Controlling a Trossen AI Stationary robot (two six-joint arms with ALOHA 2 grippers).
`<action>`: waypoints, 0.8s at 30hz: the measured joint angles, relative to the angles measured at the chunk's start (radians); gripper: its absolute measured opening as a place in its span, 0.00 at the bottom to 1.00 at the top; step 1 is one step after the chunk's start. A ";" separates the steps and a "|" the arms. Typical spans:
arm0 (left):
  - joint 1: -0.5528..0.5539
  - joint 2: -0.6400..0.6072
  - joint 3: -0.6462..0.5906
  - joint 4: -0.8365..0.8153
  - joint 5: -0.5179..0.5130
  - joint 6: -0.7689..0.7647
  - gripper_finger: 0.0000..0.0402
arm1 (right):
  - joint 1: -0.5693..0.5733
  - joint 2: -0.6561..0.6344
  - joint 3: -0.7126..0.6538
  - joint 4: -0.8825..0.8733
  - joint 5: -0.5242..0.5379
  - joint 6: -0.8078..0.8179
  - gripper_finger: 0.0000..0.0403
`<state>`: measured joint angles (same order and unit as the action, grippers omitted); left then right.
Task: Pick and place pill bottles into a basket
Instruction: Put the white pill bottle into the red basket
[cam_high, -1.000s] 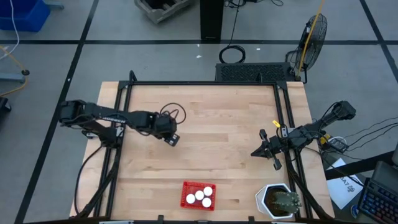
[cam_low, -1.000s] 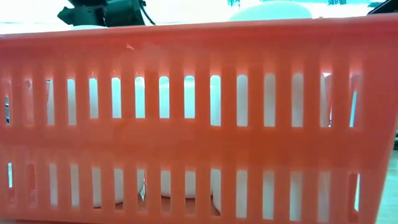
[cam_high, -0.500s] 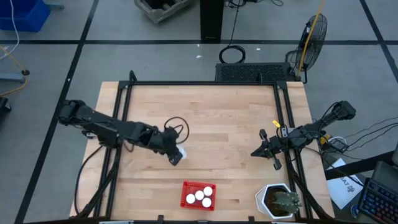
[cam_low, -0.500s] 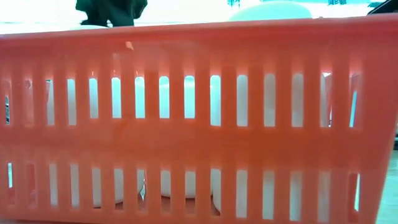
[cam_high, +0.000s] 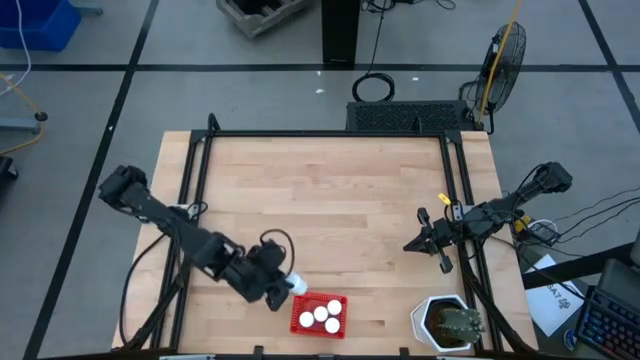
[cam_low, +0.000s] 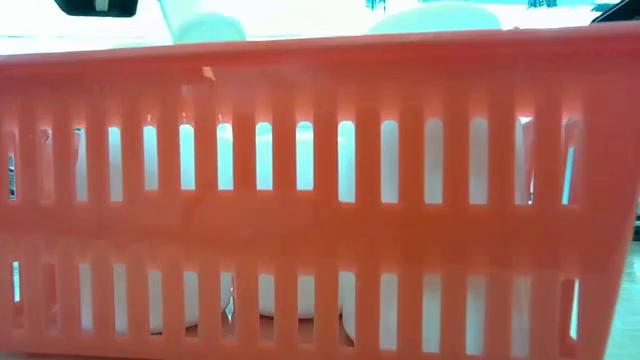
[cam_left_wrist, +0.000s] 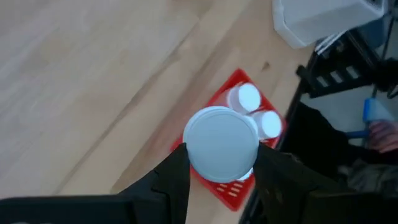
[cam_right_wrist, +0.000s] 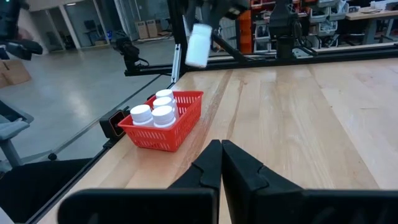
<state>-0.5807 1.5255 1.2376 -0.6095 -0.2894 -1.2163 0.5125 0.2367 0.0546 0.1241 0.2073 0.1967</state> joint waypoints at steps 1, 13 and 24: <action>-0.007 0.018 0.006 0.000 0.000 0.000 0.39 | 0.000 0.000 0.000 -0.001 0.000 0.000 0.01; -0.049 0.212 0.177 -0.030 -0.002 0.052 0.39 | 0.000 0.000 0.000 0.001 0.000 0.000 0.01; -0.044 0.302 0.214 -0.094 0.007 0.052 0.39 | 0.000 0.002 0.000 0.007 0.000 0.000 0.01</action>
<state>-0.6249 1.8280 1.4517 -0.7031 -0.2824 -1.1641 0.5125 0.2390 0.0546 0.1308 0.2073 0.1967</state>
